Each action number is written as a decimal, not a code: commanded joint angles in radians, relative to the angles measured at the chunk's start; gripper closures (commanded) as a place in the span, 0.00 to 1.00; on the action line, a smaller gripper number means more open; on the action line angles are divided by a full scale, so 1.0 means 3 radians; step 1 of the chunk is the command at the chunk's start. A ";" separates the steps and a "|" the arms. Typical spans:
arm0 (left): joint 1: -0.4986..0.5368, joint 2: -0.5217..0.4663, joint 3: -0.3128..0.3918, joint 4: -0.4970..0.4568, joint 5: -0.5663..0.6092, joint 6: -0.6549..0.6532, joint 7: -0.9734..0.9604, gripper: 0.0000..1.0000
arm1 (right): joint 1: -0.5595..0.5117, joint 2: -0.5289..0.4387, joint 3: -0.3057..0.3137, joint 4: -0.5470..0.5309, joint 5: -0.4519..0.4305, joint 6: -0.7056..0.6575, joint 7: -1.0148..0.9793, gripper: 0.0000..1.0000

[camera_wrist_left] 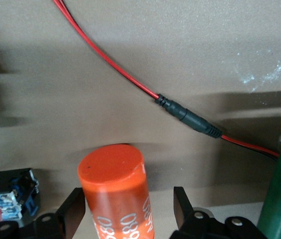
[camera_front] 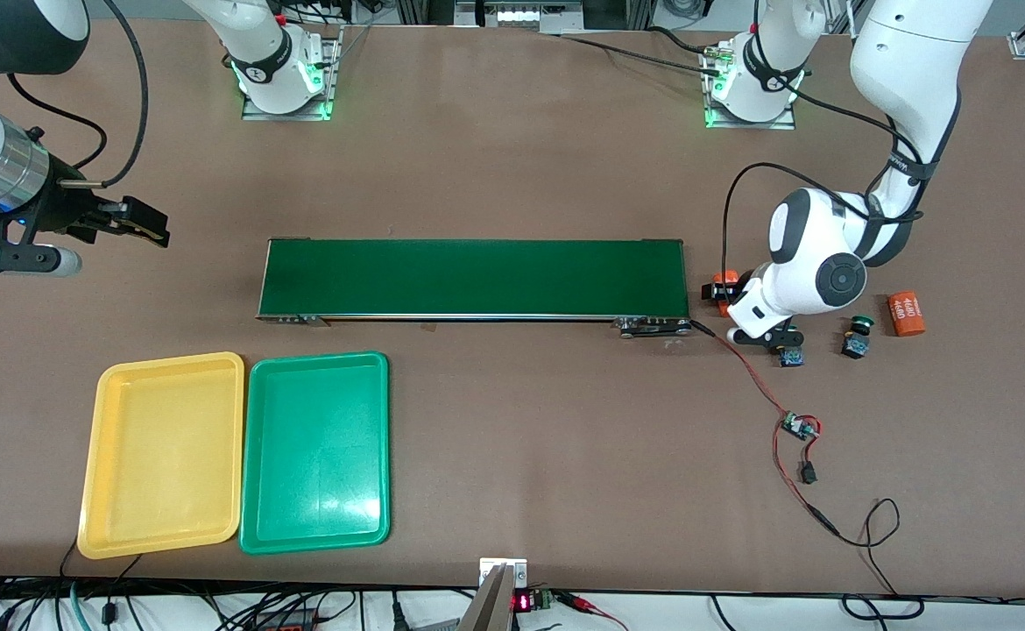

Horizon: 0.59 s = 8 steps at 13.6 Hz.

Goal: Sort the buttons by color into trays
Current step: 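Grasp the orange cylinder with the left gripper and lift it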

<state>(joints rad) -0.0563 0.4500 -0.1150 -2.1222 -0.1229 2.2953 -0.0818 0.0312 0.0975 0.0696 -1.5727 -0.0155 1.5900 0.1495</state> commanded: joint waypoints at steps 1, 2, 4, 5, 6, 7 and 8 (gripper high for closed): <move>-0.0017 -0.0007 0.0010 -0.0018 0.0006 0.0055 0.0043 0.42 | 0.0008 -0.0018 0.0013 -0.0024 -0.0040 0.0007 0.0023 0.00; -0.0012 -0.0022 0.0010 -0.0018 0.0006 0.0055 0.0048 0.54 | 0.0008 -0.0018 0.0013 -0.0024 -0.0040 0.0007 0.0023 0.00; -0.0002 -0.0073 0.0015 -0.0018 0.0006 0.0055 0.0185 0.74 | 0.0008 -0.0018 0.0013 -0.0024 -0.0035 0.0007 0.0023 0.00; 0.0008 -0.0083 0.0015 -0.0018 0.0006 0.0055 0.0338 0.83 | 0.0008 -0.0018 0.0013 -0.0024 -0.0035 0.0007 0.0028 0.00; 0.0019 -0.0114 0.0015 -0.0018 0.0001 0.0050 0.0456 0.88 | 0.0008 -0.0018 0.0013 -0.0024 -0.0040 0.0007 0.0028 0.00; 0.0029 -0.0165 0.0020 -0.0018 0.0001 0.0040 0.0528 0.90 | 0.0008 -0.0018 0.0013 -0.0019 -0.0035 0.0007 0.0023 0.00; 0.0039 -0.0256 0.0020 -0.0013 0.0006 0.0019 0.0549 0.93 | 0.0008 -0.0018 0.0013 -0.0024 -0.0035 0.0012 0.0028 0.00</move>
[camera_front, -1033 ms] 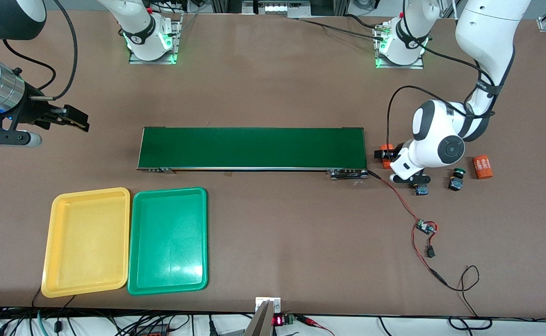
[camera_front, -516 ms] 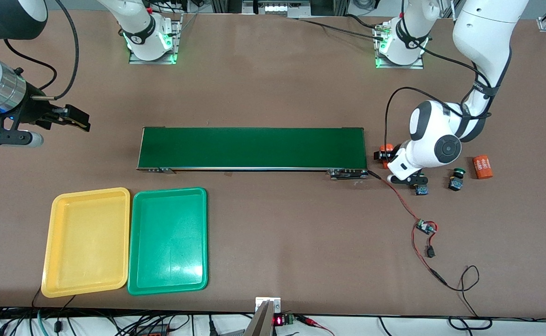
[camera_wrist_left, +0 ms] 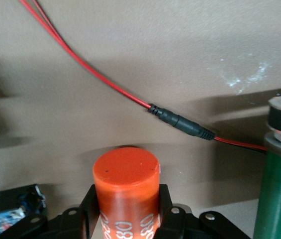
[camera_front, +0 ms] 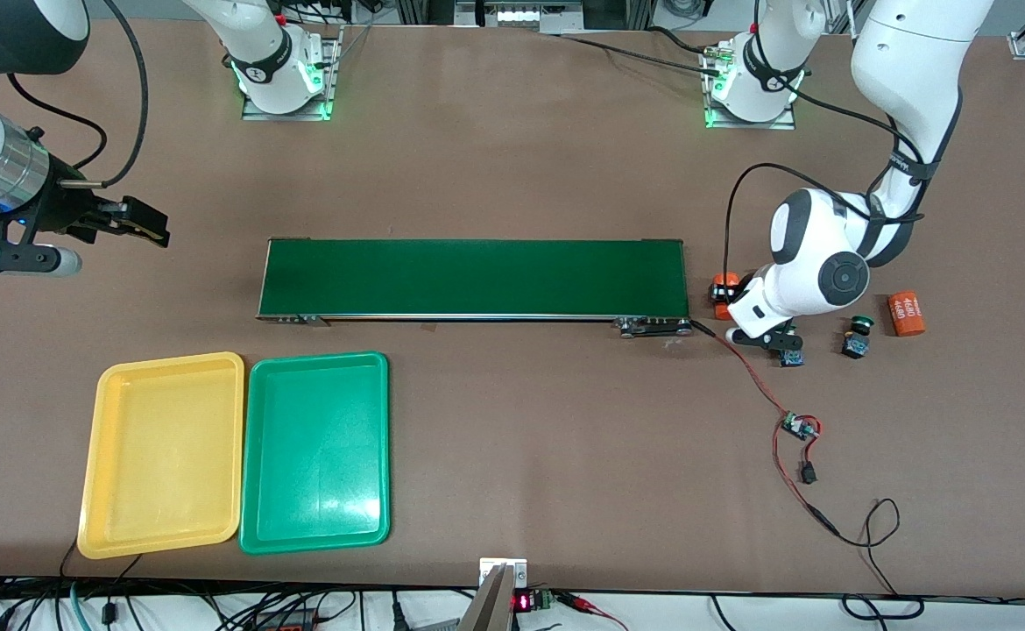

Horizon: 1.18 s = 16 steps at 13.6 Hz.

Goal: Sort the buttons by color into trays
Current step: 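Grasp the orange cylinder with the left gripper and lift it, then lower the orange cylinder onto the conveyor and open the left gripper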

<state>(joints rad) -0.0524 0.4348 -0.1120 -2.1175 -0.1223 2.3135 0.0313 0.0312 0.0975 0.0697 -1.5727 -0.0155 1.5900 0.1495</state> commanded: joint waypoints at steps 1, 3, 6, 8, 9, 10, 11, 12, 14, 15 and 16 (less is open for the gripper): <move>0.0026 -0.0348 0.0010 -0.0029 0.0004 -0.0077 0.0187 0.97 | 0.0008 -0.0018 0.0013 -0.0024 -0.0035 0.0007 0.0028 0.00; -0.0014 -0.0645 0.0000 -0.0029 0.0019 -0.0347 0.0197 1.00 | 0.0008 -0.0018 0.0013 -0.0019 -0.0035 0.0012 0.0028 0.00; -0.0030 -0.0932 -0.0326 -0.0024 0.0039 -0.0604 0.0304 1.00 | 0.0008 -0.0018 0.0013 -0.0024 -0.0035 0.0007 0.0028 0.00; -0.0152 -0.0948 -0.0444 -0.0024 0.0253 -0.0604 0.0523 1.00 | 0.0008 -0.0018 0.0013 -0.0024 -0.0035 0.0007 0.0028 0.00; -0.0178 -0.0928 -0.0516 -0.0024 0.0401 -0.0584 0.0803 1.00 | 0.0008 -0.0018 0.0013 -0.0024 -0.0035 0.0007 0.0028 0.00; -0.0203 -0.0918 -0.0587 -0.0024 0.0478 -0.0579 0.1104 1.00 | 0.0003 -0.0018 0.0013 -0.0024 -0.0035 0.0007 0.0028 0.00; -0.0249 -0.0882 -0.0603 -0.0024 0.0509 -0.0548 0.1416 1.00 | 0.0003 -0.0018 0.0013 -0.0024 -0.0035 0.0002 0.0028 0.00; -0.0310 -0.0841 -0.0603 -0.0024 0.0591 -0.0492 0.1723 1.00 | 0.0003 -0.0018 0.0013 -0.0024 -0.0035 0.0002 0.0028 0.00; -0.0484 -0.0688 -0.0614 -0.0019 0.0821 -0.0212 0.2190 1.00 | -0.0002 -0.0018 0.0013 -0.0024 -0.0035 0.0002 0.0023 0.00; -0.0632 -0.0611 -0.0614 0.0007 0.0994 -0.0104 0.2252 1.00 | -0.0002 -0.0018 0.0013 -0.0024 -0.0035 -0.0003 0.0023 0.00; -0.0699 -0.0565 -0.0614 0.0027 0.1137 -0.0103 0.2258 1.00 | -0.0002 -0.0018 0.0013 -0.0024 -0.0035 -0.0003 0.0018 0.00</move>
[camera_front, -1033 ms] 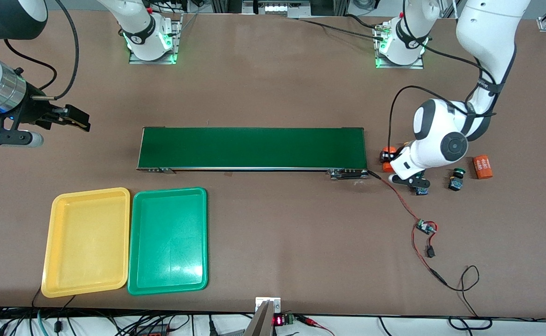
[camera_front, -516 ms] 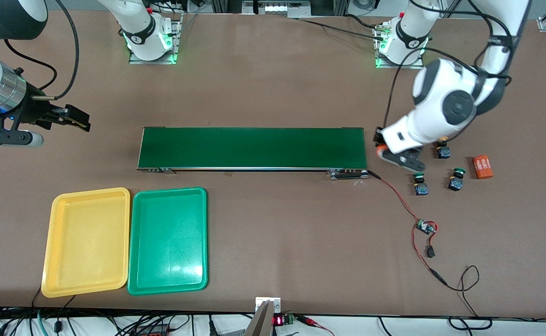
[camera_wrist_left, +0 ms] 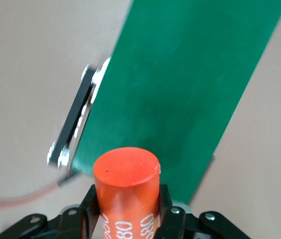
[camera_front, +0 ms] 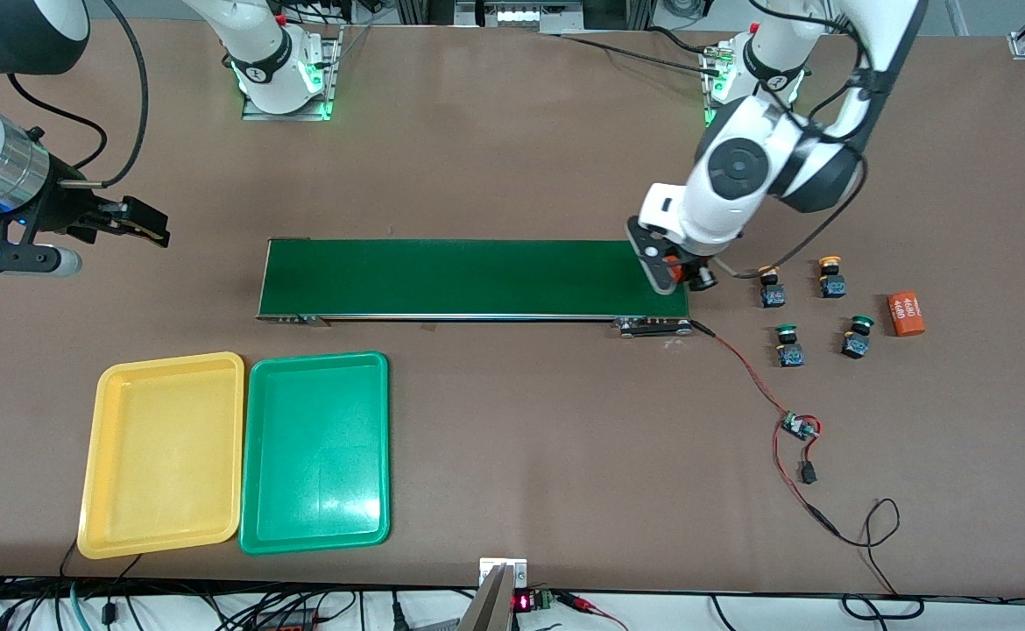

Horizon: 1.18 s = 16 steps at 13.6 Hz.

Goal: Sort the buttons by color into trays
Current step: 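Lower the orange cylinder onto the conveyor and open the left gripper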

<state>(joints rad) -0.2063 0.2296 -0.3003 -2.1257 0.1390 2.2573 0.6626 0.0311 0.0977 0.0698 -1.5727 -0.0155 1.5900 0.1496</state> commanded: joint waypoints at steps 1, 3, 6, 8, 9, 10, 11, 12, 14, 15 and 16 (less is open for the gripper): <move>-0.0268 0.0155 0.0014 0.0055 0.0399 0.0084 0.0179 1.00 | -0.0002 -0.0019 0.0013 -0.0024 -0.0035 -0.0003 0.0013 0.00; -0.0345 0.0237 0.0014 0.0090 0.0467 0.0099 0.0174 1.00 | -0.0002 -0.0019 0.0013 -0.0024 -0.0035 -0.0003 0.0013 0.00; -0.0371 0.0257 0.0014 0.0091 0.0467 0.0115 0.0301 0.94 | -0.0002 -0.0019 0.0013 -0.0024 -0.0035 -0.0003 0.0013 0.00; -0.0366 0.0288 0.0024 0.0091 0.0462 0.0151 0.0307 0.49 | -0.0002 -0.0019 0.0013 -0.0024 -0.0035 -0.0003 0.0013 0.00; -0.0360 0.0278 0.0024 0.0096 0.0457 0.0166 0.0312 0.08 | -0.0002 -0.0019 0.0013 -0.0024 -0.0035 -0.0003 0.0013 0.00; -0.0335 0.0248 0.0024 0.0111 0.0452 0.0161 0.0312 0.00 | -0.0002 -0.0019 0.0013 -0.0024 -0.0035 -0.0003 0.0013 0.00; -0.0299 0.0181 0.0034 0.0131 0.0416 0.0161 0.0312 0.00 | -0.0002 -0.0019 0.0013 -0.0024 -0.0035 -0.0003 0.0013 0.00; -0.0223 0.0095 0.0035 0.0127 0.0411 0.0156 0.0312 0.00 | -0.0002 -0.0019 0.0013 -0.0024 -0.0035 -0.0003 0.0013 0.00; -0.0126 -0.0033 0.0050 0.0127 0.0406 0.0130 0.0312 0.00 | -0.0002 -0.0019 0.0013 -0.0024 -0.0035 -0.0003 0.0013 0.00; -0.0110 -0.0064 0.0055 0.0116 0.0406 0.0120 0.0312 0.00 | -0.0002 -0.0019 0.0013 -0.0024 -0.0035 -0.0003 0.0013 0.00; -0.0110 -0.0065 0.0055 0.0106 0.0406 0.0120 0.0307 0.00 | -0.0002 -0.0019 0.0013 -0.0024 -0.0035 -0.0003 0.0008 0.00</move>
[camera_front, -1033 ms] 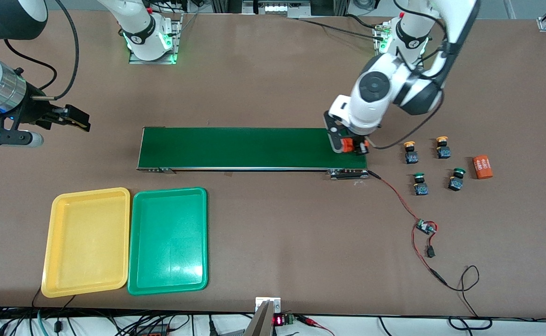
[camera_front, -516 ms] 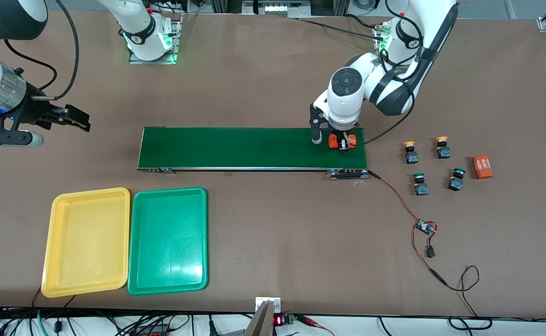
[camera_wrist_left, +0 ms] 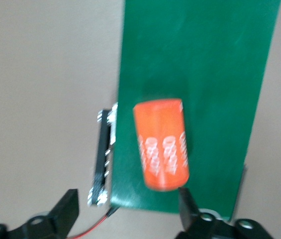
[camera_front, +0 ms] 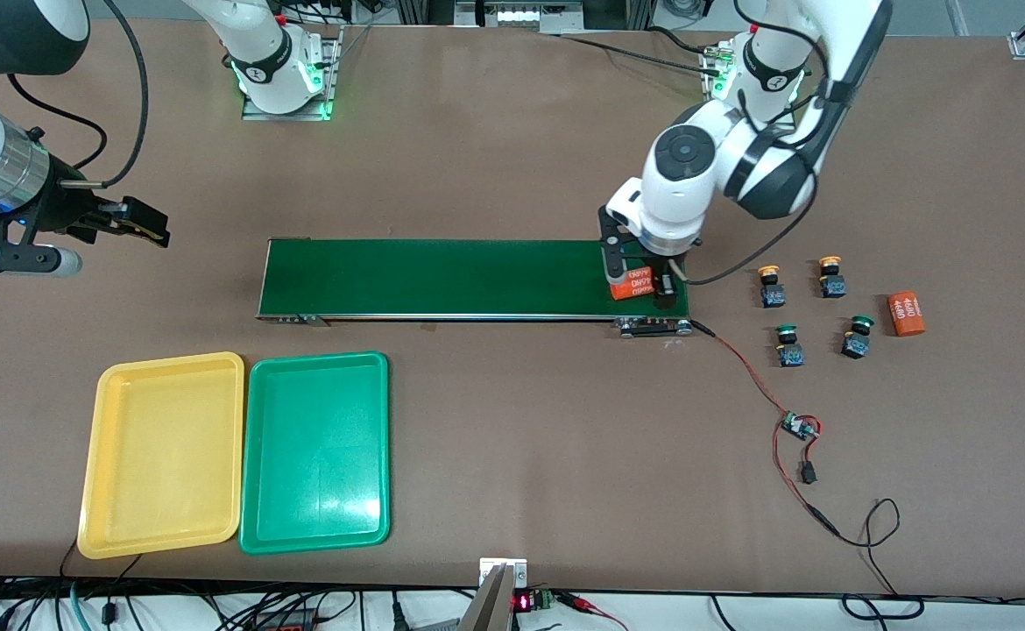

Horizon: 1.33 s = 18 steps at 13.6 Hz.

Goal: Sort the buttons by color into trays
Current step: 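Lower the orange cylinder onto the conveyor and open the left gripper, then grasp a green-ringed button switch with the left gripper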

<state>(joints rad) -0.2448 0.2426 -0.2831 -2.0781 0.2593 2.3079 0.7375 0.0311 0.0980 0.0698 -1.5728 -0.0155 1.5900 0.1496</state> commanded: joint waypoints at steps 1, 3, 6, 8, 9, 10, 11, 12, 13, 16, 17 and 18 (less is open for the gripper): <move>0.0018 -0.0103 -0.0002 -0.0052 0.0005 -0.0049 0.0062 0.00 | -0.0001 -0.0020 0.0013 -0.0024 -0.0040 -0.0003 0.0008 0.00; 0.0252 -0.0103 0.0069 -0.0042 0.0005 -0.0028 0.0078 0.00 | -0.0001 -0.0020 0.0013 -0.0024 -0.0035 -0.0003 0.0008 0.00; 0.0620 0.0075 0.0283 -0.0012 0.0041 0.0124 0.0067 0.00 | -0.0001 -0.0020 0.0013 -0.0024 -0.0035 -0.0003 0.0008 0.00; 0.0769 0.0162 0.0584 -0.0007 -0.0010 0.0334 -0.0014 0.00 | 0.0004 -0.0020 0.0013 -0.0029 -0.0035 -0.0008 0.0008 0.00; 0.0780 0.0244 0.0697 0.0039 -0.0127 0.0345 -0.0156 0.00 | 0.0004 -0.0020 0.0013 -0.0034 -0.0040 -0.0008 0.0002 0.00; 0.0775 0.0320 0.0774 0.0126 -0.0239 0.0340 -0.0385 0.00 | 0.0004 -0.0020 0.0013 -0.0034 -0.0035 -0.0008 0.0002 0.00; 0.0780 0.0347 0.0826 0.0177 -0.0251 0.0340 -0.0686 0.00 | 0.0004 -0.0020 0.0013 -0.0034 -0.0035 -0.0013 -0.0003 0.00; 0.0780 0.0403 0.0856 0.0259 -0.0251 0.0320 -0.1023 0.00 | 0.0004 -0.0020 0.0013 -0.0034 -0.0035 -0.0013 -0.0008 0.00; 0.0785 0.0454 0.0923 0.0310 -0.0251 0.0319 -0.1366 0.00 | -0.0001 -0.0015 0.0013 -0.0034 -0.0035 -0.0008 -0.0008 0.00; 0.0816 0.0612 0.0964 0.0428 -0.0301 0.0319 -0.2328 0.00 | 0.0004 0.0011 0.0013 -0.0039 -0.0040 -0.0033 -0.0013 0.00; 0.0846 0.0663 0.0964 0.0494 -0.0413 0.0314 -0.2447 0.00 | -0.0001 0.0016 0.0013 -0.0039 -0.0035 -0.0033 -0.0013 0.00; 0.0852 0.0750 0.0964 0.0540 -0.0581 0.0309 -0.2438 0.00 | 0.0004 0.0077 0.0013 -0.0034 -0.0040 -0.0033 -0.0013 0.00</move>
<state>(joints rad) 0.0073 0.4127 0.0009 -1.9741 0.1542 2.4182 0.0498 0.0313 0.1099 0.0698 -1.5772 -0.0155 1.5855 0.1494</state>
